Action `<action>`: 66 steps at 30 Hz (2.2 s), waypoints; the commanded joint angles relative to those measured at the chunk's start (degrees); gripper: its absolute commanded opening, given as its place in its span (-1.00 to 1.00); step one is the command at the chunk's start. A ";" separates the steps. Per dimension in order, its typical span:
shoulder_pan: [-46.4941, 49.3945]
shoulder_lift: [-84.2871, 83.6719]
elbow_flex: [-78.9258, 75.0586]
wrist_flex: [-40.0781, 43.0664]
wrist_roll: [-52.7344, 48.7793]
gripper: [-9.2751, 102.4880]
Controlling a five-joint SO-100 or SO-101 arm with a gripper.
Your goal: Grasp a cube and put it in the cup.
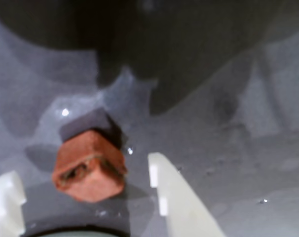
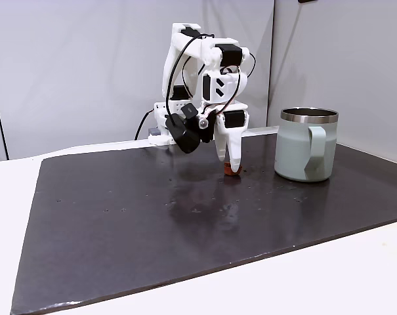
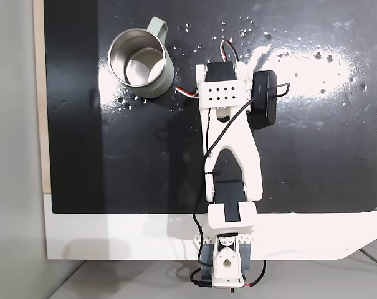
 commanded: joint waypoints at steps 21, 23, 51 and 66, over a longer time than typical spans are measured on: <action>-0.62 -3.25 -4.48 -2.81 0.88 -0.34; -0.79 -3.34 -4.48 -2.99 0.88 -0.34; 2.46 -0.44 -4.04 -6.24 4.39 -0.77; -0.35 12.74 -5.45 0.18 3.25 -0.77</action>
